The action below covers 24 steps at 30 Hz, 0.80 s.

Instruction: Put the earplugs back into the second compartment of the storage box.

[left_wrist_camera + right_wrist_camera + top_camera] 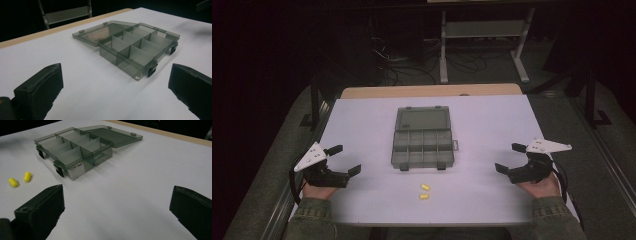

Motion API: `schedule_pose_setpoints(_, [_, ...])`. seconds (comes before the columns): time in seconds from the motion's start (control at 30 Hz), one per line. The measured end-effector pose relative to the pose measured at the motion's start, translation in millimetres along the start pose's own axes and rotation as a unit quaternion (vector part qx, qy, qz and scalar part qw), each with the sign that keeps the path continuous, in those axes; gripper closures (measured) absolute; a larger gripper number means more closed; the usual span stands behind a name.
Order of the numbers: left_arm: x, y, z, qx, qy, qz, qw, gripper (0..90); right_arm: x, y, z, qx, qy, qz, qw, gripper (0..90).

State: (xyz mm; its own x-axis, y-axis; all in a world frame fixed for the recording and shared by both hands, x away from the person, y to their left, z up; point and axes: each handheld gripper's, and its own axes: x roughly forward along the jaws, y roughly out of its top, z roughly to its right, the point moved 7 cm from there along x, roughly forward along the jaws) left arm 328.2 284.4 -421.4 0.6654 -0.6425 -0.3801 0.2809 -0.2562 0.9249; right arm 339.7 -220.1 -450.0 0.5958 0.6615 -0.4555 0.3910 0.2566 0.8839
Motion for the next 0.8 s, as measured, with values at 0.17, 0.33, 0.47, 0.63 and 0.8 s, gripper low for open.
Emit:
schedule_pose_setpoints(0.17, [0.4,-0.2,1.8,-0.001,-0.004,-0.001,1.0,0.0,-0.9,-0.2,0.2,0.0,0.0,0.001,1.0,0.0])
schedule_pose_setpoints(0.33, [1.3,0.8,2.9,0.003,-0.005,-0.003,1.0,0.0,-1.5,-0.5,1.1,0.003,-0.003,0.0,1.0,0.0])
schedule_pose_setpoints(0.47, [1.1,6.1,7.0,0.014,-0.011,-0.006,0.9998,0.0,-1.2,-0.3,0.7,-0.001,-0.005,-0.002,1.0,0.0])
schedule_pose_setpoints(0.63, [2.0,12.3,12.0,0.032,-0.018,-0.016,0.9992,0.0,-0.3,-0.9,0.2,-0.003,-0.006,-0.005,1.0,0.0])
schedule_pose_setpoints(0.8, [4.7,23.3,19.0,0.049,-0.029,-0.029,0.9979,0.0,-1.0,-1.0,-0.2,-0.004,-0.006,-0.006,1.0,0.0])
